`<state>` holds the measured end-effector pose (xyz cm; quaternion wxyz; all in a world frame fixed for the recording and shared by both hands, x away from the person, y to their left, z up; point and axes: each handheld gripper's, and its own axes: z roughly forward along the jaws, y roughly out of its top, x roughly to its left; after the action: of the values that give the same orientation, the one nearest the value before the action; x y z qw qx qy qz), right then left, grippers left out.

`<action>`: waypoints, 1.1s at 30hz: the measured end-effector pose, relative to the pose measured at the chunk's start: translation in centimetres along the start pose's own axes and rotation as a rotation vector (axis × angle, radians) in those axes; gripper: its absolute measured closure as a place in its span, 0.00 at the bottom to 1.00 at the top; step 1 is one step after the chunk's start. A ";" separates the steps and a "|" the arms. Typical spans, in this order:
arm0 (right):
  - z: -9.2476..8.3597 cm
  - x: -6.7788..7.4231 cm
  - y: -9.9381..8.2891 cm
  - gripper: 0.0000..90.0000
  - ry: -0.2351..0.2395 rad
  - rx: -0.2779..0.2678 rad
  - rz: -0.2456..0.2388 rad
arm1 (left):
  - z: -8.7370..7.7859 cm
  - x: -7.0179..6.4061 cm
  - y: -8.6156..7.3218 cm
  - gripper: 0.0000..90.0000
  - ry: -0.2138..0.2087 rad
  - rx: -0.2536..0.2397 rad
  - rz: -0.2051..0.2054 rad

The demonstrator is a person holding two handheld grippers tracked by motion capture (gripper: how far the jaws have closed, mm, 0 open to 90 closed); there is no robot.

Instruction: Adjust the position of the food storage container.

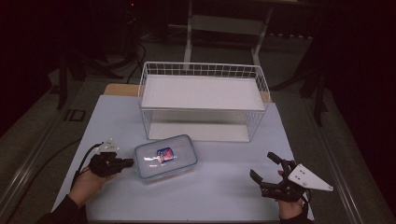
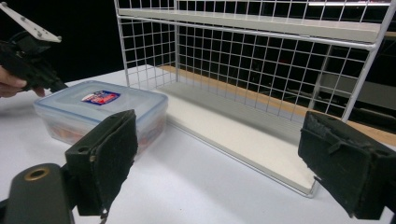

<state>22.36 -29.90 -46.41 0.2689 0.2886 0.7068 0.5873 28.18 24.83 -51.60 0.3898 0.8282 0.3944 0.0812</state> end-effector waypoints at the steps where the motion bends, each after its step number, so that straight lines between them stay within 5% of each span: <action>1: 0.0 0.0 0.0 0.13 0.000 0.000 0.000 | 0.2 0.0 0.2 0.99 -0.003 0.003 0.001; 11: 0.1 0.0 0.0 0.13 0.006 0.003 -0.001 | 2.1 -0.2 2.0 0.99 -0.005 0.001 0.024; 19: 0.2 0.0 -0.1 0.13 0.011 0.009 0.003 | 0.8 -1.5 1.5 0.99 -0.024 -0.024 0.002; 33: 0.4 0.2 -0.1 0.13 0.015 0.017 -0.003 | 2.7 -2.1 3.2 0.99 -0.020 -0.014 0.018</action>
<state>22.48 -29.53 -46.58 0.2619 0.2856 0.7141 0.5830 29.87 20.51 -50.84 0.3989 0.8296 0.3827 0.0792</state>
